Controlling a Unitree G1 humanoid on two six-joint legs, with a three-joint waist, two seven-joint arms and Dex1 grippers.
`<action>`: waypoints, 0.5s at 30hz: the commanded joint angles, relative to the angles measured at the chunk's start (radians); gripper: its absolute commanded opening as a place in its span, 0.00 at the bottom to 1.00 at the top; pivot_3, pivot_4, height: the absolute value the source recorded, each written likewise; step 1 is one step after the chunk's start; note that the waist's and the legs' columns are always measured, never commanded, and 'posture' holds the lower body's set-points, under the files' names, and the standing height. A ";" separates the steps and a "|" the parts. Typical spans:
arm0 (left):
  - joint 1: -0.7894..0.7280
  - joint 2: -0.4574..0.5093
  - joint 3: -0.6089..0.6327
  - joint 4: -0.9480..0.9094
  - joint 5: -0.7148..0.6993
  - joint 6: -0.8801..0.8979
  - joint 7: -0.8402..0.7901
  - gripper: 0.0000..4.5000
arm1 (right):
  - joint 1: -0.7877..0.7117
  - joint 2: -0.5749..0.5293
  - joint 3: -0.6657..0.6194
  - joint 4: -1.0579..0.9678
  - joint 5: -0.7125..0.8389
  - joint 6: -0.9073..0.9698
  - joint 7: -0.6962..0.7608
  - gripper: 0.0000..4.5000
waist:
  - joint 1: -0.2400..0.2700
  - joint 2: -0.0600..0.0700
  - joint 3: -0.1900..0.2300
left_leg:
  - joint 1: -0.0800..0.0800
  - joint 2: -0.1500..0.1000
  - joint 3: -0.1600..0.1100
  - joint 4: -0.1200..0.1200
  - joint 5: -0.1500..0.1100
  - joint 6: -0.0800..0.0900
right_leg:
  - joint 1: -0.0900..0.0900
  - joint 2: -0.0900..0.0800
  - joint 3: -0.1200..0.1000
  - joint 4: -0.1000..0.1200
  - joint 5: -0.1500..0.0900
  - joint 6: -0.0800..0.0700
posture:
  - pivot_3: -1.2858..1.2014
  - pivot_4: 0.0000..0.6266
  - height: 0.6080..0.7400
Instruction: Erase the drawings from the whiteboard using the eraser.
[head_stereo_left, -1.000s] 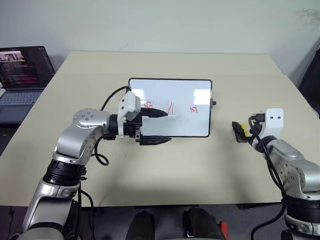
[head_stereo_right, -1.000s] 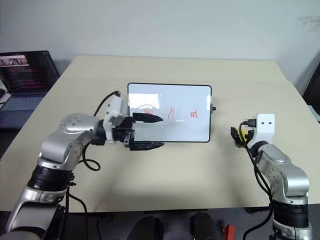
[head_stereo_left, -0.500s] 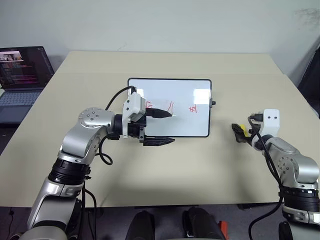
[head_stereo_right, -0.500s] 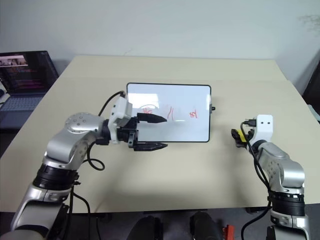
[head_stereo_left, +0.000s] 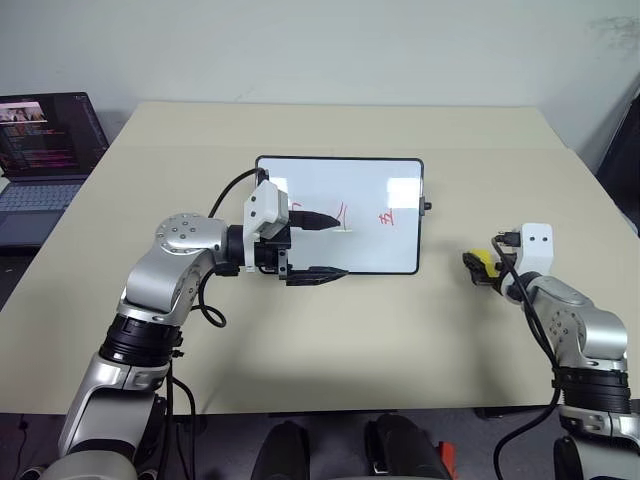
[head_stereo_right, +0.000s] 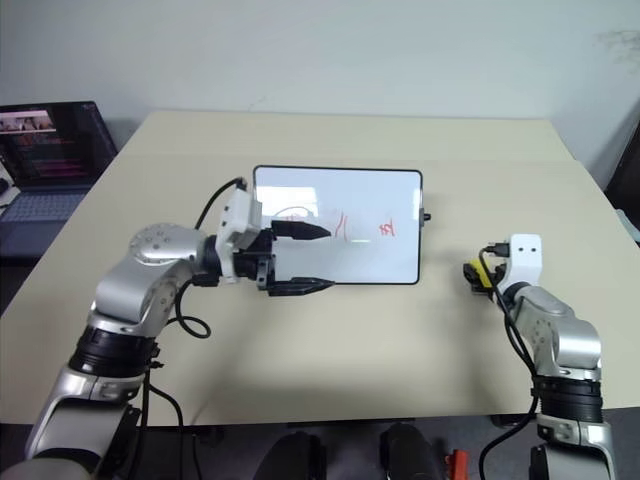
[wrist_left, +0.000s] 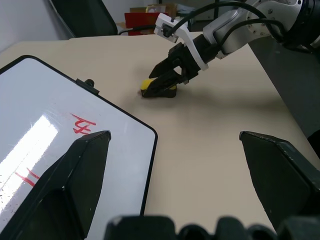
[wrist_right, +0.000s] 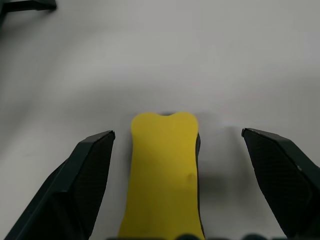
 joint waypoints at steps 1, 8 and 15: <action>-0.010 -0.001 0.027 -0.017 -0.002 -0.014 0.003 1.00 | -0.020 -0.005 -0.026 -0.005 -0.003 -0.023 0.009 0.99 | 0.000 0.000 0.000 | 0.000 0.000 0.000 0.000 0.000 0.000 | 0.000 0.000 0.000 0.000 0.000 0.000 | 0.52 0.24 1.00; -0.006 0.001 0.030 -0.019 -0.002 -0.015 0.008 1.00 | -0.034 0.008 -0.021 0.025 -0.016 -0.040 0.001 0.95 | 0.000 0.000 0.000 | 0.000 0.000 0.000 0.000 0.000 0.000 | 0.000 0.000 0.000 0.000 0.000 0.000 | 0.52 0.24 1.00; 0.004 0.003 0.037 -0.022 0.001 -0.016 0.015 1.00 | -0.040 0.021 -0.021 0.048 -0.032 -0.058 0.001 0.95 | 0.000 0.000 0.000 | 0.000 0.000 0.000 0.000 0.000 0.000 | 0.000 0.000 0.000 0.000 0.000 0.000 | 0.52 0.24 1.00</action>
